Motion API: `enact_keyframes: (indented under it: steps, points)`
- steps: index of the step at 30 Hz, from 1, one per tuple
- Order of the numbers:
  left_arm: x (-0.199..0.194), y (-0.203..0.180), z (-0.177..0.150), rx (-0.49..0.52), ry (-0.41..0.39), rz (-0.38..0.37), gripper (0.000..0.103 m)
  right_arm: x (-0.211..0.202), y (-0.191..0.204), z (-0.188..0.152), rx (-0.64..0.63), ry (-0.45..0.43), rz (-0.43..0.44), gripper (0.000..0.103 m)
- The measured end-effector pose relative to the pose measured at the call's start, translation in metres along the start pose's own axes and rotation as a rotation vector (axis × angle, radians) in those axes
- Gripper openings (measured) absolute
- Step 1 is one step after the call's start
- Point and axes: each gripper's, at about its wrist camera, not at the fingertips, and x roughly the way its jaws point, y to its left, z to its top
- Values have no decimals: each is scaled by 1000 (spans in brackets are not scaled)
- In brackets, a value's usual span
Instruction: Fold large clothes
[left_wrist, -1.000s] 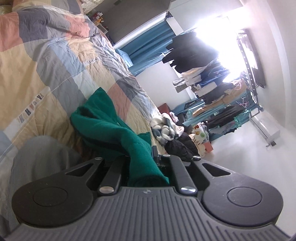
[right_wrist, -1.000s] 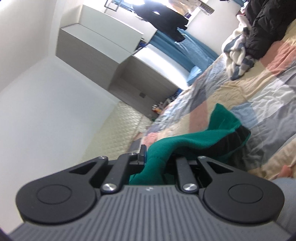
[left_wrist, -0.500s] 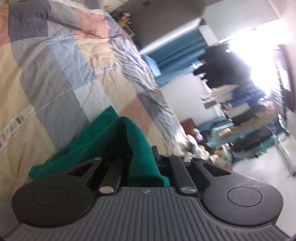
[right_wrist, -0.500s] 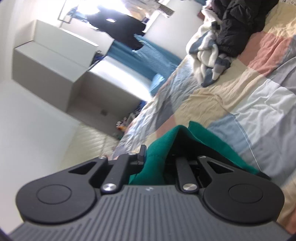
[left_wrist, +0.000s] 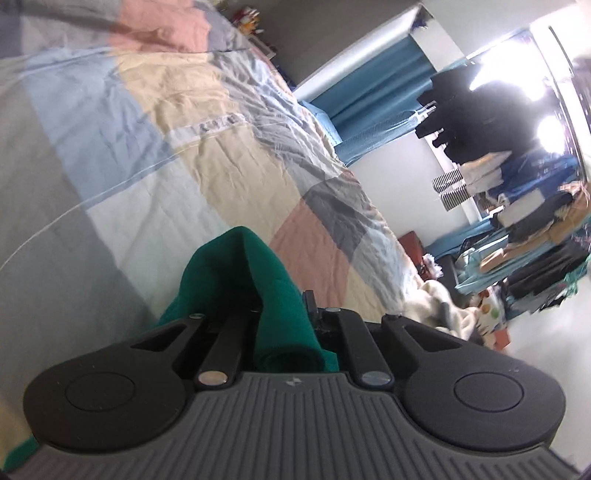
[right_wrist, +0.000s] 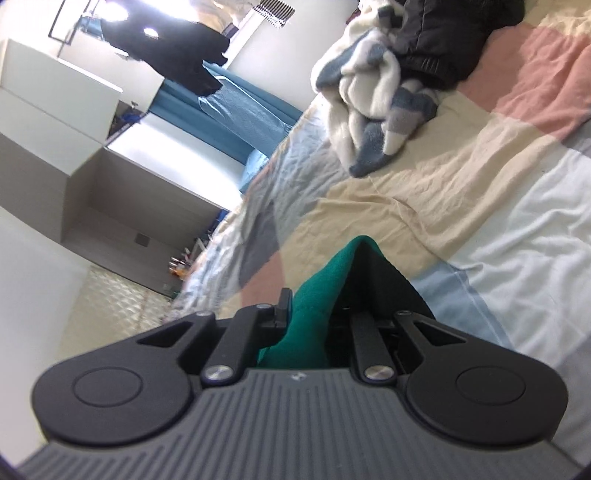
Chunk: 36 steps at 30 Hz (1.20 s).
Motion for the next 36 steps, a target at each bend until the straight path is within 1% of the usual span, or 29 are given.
enact_keyframes:
  steps: [2, 4, 6, 7, 13, 17, 22, 24, 26, 28, 29, 31, 32, 33, 34, 35, 36]
  points:
    - [17, 9, 0, -4, -3, 17, 9, 19, -10, 1, 19, 24, -7, 15]
    - [35, 25, 4, -62, 18, 20, 9, 37, -17, 2, 37, 48, -21, 15]
    - [51, 40, 10, -122, 29, 6, 9, 54, -22, 4, 45, 68, -32, 15]
    - [57, 45, 12, -132, 30, 7, 9, 61, -24, 4, 49, 78, -35, 15]
    - [80, 52, 11, -84, 31, 46, 9, 93, -38, 4, 88, 135, -64, 16]
    - [84, 54, 9, -77, 37, 51, 9, 95, -44, 2, 123, 151, -69, 16]
    - [74, 47, 3, -33, 24, 57, 12, 83, -42, 0, 128, 145, -60, 18]
    - [69, 43, 1, -11, 19, 64, 13, 78, -36, -1, 98, 141, -68, 19]
    - [64, 37, 0, 21, 30, 68, 13, 75, -26, -1, 34, 140, -86, 19]
    - [59, 34, -1, 35, 38, 80, 16, 70, -18, 0, -8, 139, -97, 21]
    - [56, 34, -1, 30, 37, 75, 20, 67, -15, 0, -17, 137, -94, 22]
    - [52, 33, -2, 29, 41, 65, 41, 60, -11, -1, -24, 129, -86, 31]
    - [50, 32, -2, 37, 42, 62, 57, 56, -9, -1, -30, 124, -84, 35]
    - [47, 29, -3, 54, 29, 63, 60, 53, -8, -2, -40, 118, -86, 46]
    - [44, 26, -4, 74, 15, 68, 60, 51, -7, -2, -51, 112, -86, 60]
    - [41, 21, -5, 103, 4, 79, 61, 49, -4, -4, -67, 108, -86, 65]
    - [39, 17, -5, 129, -4, 87, 63, 46, -3, -5, -88, 105, -84, 72]
